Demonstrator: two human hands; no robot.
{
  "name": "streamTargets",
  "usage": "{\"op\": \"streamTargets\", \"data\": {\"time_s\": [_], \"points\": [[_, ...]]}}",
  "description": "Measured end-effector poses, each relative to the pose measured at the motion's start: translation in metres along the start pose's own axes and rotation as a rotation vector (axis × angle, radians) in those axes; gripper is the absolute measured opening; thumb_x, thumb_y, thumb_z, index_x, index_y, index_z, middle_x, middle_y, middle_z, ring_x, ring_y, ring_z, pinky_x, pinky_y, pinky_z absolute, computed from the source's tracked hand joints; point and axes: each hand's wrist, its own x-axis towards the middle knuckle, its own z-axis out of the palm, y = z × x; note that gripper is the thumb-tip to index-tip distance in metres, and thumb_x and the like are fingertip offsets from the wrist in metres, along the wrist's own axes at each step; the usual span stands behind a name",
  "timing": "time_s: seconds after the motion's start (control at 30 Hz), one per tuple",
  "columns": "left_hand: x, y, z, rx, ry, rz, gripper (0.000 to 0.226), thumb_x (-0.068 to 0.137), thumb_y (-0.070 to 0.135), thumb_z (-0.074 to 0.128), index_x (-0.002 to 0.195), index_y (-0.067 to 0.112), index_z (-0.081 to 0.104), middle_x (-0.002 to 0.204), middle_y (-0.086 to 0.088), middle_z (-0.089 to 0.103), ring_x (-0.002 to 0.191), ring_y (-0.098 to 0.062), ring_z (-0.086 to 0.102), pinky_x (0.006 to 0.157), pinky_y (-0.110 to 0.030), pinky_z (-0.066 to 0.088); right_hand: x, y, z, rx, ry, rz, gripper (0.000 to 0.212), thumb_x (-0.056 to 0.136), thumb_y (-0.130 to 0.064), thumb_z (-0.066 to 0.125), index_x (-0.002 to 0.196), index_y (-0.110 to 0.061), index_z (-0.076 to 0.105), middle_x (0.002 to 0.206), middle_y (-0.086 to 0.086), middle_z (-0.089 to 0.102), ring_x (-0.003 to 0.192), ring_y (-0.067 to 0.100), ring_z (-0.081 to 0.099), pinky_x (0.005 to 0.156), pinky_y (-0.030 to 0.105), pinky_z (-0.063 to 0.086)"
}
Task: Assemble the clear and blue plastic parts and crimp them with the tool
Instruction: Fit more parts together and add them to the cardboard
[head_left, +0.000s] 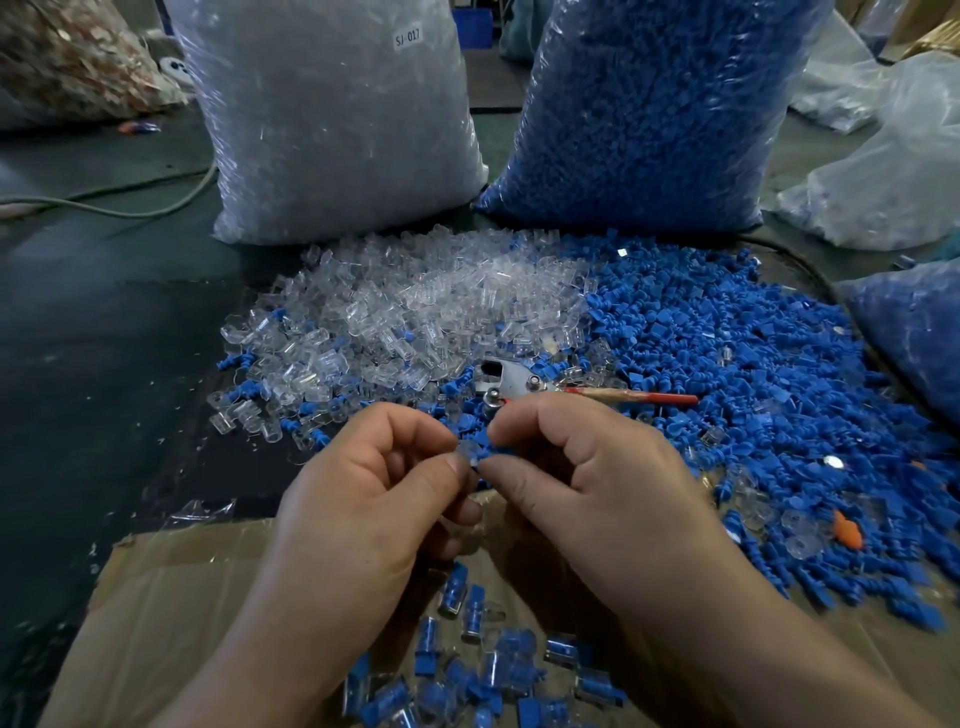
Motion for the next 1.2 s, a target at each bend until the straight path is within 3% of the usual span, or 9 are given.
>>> {"op": "streamTargets", "data": {"time_s": [0.13,0.37,0.6,0.73,0.87,0.97,1.03,1.1,1.2], "points": [[-0.001,0.0,0.0,0.077,0.001,0.033,0.015,0.086,0.017,0.07,0.079,0.031,0.071,0.07,-0.004,0.072,0.062,-0.016,0.071,0.052,-0.019,0.053,0.0,-0.001,0.003,-0.138,-0.046,-0.135,0.01,0.094,-0.033,0.057,0.1,-0.032,0.065,0.097,-0.018,0.06,0.092,0.0,0.057,0.079,0.02,0.045],[-0.003,0.001,-0.001,0.118,-0.013,0.025,0.006,0.076,0.032,0.072,0.081,0.031,0.072,0.071,-0.001,0.073,0.062,-0.021,0.071,0.054,-0.028,0.06,-0.002,-0.007,0.001,-0.219,-0.005,-0.333,0.023,0.094,-0.029,0.049,0.108,-0.021,0.065,0.098,-0.005,0.062,0.083,0.018,0.062,0.063,0.041,0.053],[0.0,0.0,-0.004,-0.159,-0.079,-0.109,0.035,0.056,0.039,0.08,0.085,0.019,0.075,0.073,-0.015,0.071,0.056,-0.02,0.062,0.053,-0.028,0.052,-0.002,-0.007,0.002,-0.299,0.001,-0.412,0.024,0.095,-0.027,0.048,0.113,-0.021,0.064,0.103,-0.006,0.063,0.09,0.016,0.06,0.065,0.039,0.054],[0.0,-0.002,-0.003,-0.123,-0.116,-0.062,0.025,0.065,0.031,0.079,0.088,0.023,0.075,0.08,-0.015,0.073,0.062,-0.024,0.068,0.062,-0.032,0.057,-0.002,-0.004,0.002,-0.294,0.02,-0.388,0.028,0.091,-0.023,0.052,0.117,-0.021,0.063,0.104,-0.004,0.066,0.093,0.019,0.063,0.067,0.041,0.056],[0.0,-0.004,-0.002,-0.057,-0.057,-0.012,0.024,0.063,0.036,0.079,0.085,0.027,0.073,0.074,-0.009,0.073,0.06,-0.021,0.07,0.057,-0.026,0.057,-0.001,-0.004,0.002,-0.301,-0.041,-0.41,0.03,0.092,-0.022,0.049,0.119,-0.02,0.062,0.107,-0.003,0.067,0.098,0.021,0.063,0.074,0.043,0.056],[0.003,-0.009,-0.004,-0.027,0.022,-0.017,0.024,0.068,0.031,0.09,0.084,0.028,0.072,0.07,-0.005,0.07,0.056,-0.018,0.066,0.054,-0.028,0.055,0.002,0.0,-0.004,-0.477,0.041,-0.274,0.04,0.089,-0.03,0.05,0.129,-0.025,0.052,0.121,-0.005,0.063,0.113,0.017,0.056,0.094,0.042,0.052],[0.006,-0.013,-0.008,-0.014,0.041,-0.01,0.016,0.08,0.018,0.081,0.084,0.03,0.071,0.068,-0.003,0.069,0.055,-0.017,0.065,0.053,-0.024,0.054,0.008,0.008,-0.017,-0.677,0.04,-0.039,0.058,0.088,-0.044,0.052,0.141,-0.031,0.033,0.139,-0.005,0.048,0.132,0.02,0.038,0.112,0.044,0.03],[0.007,-0.016,-0.011,0.014,0.036,-0.003,0.02,0.085,0.012,0.076,0.084,0.031,0.072,0.067,-0.004,0.07,0.055,-0.017,0.066,0.052,-0.021,0.053,0.014,0.018,-0.03,-0.827,-0.069,0.168,0.071,0.088,-0.063,0.044,0.147,-0.033,0.018,0.151,0.0,0.033,0.142,0.025,0.023,0.117,0.043,0.018],[0.008,-0.016,-0.012,0.024,0.035,-0.006,0.02,0.086,0.012,0.075,0.086,0.032,0.072,0.068,-0.004,0.07,0.056,-0.017,0.067,0.053,-0.022,0.054,0.017,0.027,-0.038,-0.901,-0.212,0.26,0.085,0.082,-0.079,0.029,0.15,-0.03,0.013,0.149,0.001,0.035,0.139,0.026,0.029,0.116,0.045,0.021]]}}
